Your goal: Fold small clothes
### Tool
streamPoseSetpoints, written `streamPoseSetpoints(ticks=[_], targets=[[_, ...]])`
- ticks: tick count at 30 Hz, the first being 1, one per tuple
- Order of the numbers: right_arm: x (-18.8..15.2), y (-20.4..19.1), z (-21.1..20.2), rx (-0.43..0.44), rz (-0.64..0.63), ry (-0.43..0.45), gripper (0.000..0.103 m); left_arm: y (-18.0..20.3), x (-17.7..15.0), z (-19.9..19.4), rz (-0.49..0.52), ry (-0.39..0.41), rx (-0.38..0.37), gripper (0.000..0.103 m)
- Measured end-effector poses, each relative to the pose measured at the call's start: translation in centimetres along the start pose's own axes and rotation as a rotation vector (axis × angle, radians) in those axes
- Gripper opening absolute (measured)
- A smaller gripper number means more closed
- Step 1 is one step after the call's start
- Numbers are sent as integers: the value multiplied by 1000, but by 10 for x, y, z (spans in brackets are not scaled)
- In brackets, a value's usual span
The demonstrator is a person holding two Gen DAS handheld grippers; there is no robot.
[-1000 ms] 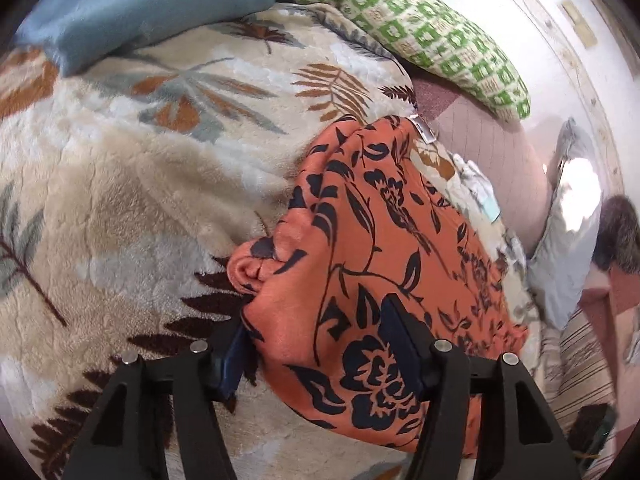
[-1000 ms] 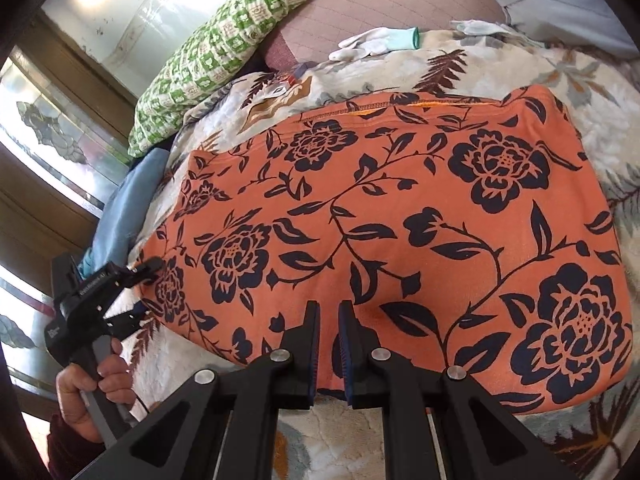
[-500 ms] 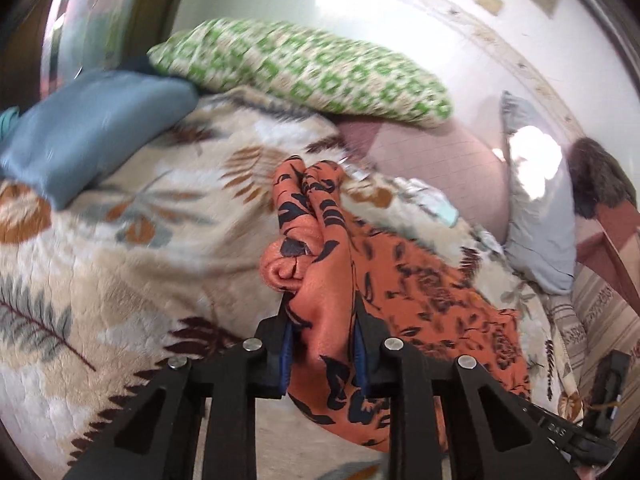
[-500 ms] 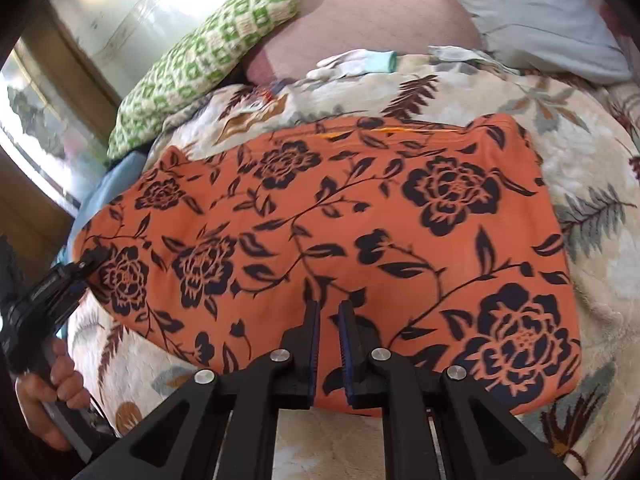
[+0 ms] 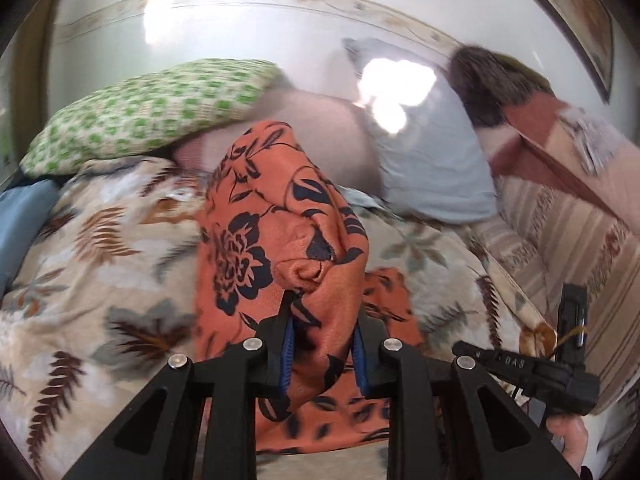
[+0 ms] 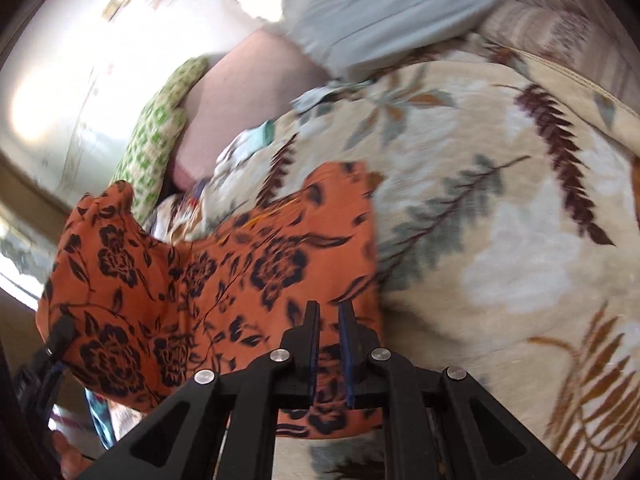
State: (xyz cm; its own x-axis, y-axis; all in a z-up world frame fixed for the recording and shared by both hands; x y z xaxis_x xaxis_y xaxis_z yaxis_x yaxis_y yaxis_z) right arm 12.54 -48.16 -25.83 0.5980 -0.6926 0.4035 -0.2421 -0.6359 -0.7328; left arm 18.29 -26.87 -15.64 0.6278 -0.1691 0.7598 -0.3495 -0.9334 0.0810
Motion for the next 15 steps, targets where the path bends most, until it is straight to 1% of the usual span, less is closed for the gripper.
streamPoseSetpoints(ticks=[3, 5, 7, 8, 9, 10, 11, 13, 15], targets=[[15, 29, -20, 18, 101, 49, 12, 59, -26, 29, 73, -43, -22, 24], [23, 45, -30, 35, 164, 77, 12, 93, -57, 57, 128, -91, -36, 25], [30, 59, -38, 46, 211, 100, 12, 113, -93, 81, 204, -154, -15, 25], [34, 64, -41, 44, 227, 112, 12, 118, -104, 86, 241, -153, 2, 25], [37, 67, -42, 43, 235, 117, 12, 120, -109, 86, 274, -123, 13, 26], [40, 69, -42, 43, 242, 118, 12, 123, -110, 81, 300, -91, 5, 29], [41, 71, -42, 48, 246, 115, 12, 124, -108, 76, 310, -86, -19, 38], [43, 72, -40, 66, 248, 98, 12, 120, -102, 66, 289, -128, -104, 50], [43, 64, -34, 79, 226, 77, 12, 108, -92, 49, 256, -131, -151, 53]])
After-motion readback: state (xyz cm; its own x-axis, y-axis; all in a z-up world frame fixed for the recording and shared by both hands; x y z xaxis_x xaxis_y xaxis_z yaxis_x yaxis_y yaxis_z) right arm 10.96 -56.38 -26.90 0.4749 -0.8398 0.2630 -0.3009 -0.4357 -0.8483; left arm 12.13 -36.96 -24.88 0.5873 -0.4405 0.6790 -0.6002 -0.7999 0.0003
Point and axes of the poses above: each gripper's, at about its wrist camera, not at the fingertips, and z roughly the way its jaws point, y to its right, x to its top, the point moved 8 cm from there along z, roughly the way its jaws point, and after that the axes turned 12 degrees about x, right-handed, at the moved point
